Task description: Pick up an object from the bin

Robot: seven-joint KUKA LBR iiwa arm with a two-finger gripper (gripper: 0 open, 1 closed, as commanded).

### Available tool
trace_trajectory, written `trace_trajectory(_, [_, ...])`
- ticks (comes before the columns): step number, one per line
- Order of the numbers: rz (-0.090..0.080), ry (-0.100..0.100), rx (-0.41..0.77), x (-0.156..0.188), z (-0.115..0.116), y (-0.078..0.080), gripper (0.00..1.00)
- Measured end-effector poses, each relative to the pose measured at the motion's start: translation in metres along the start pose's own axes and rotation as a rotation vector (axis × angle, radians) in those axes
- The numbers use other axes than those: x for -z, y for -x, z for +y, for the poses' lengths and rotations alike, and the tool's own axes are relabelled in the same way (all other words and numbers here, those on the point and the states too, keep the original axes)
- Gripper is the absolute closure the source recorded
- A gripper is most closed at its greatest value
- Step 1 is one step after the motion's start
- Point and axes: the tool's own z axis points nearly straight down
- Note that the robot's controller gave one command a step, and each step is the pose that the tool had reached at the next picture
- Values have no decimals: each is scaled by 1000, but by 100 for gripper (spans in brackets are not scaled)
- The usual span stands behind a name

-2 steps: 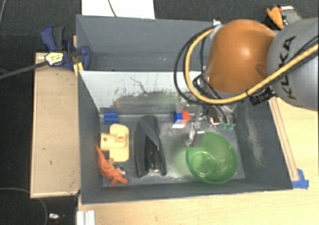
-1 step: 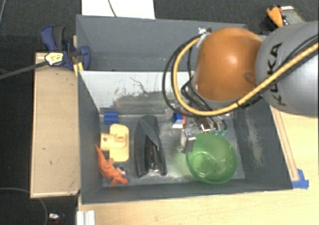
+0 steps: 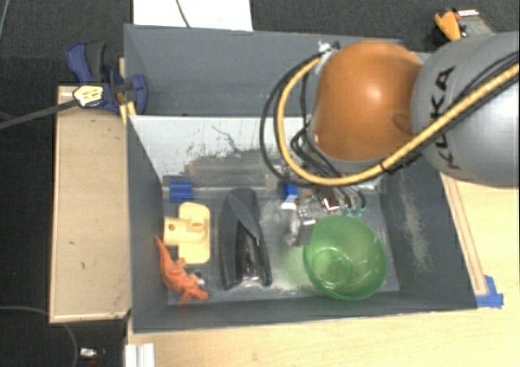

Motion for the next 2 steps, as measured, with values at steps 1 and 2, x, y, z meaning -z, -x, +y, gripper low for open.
trace_trajectory(1, [-2, 1, 231, -83, 11, -22, 100])
trace_trajectory(2, [-2, 1, 230, -83, 11, -22, 100])
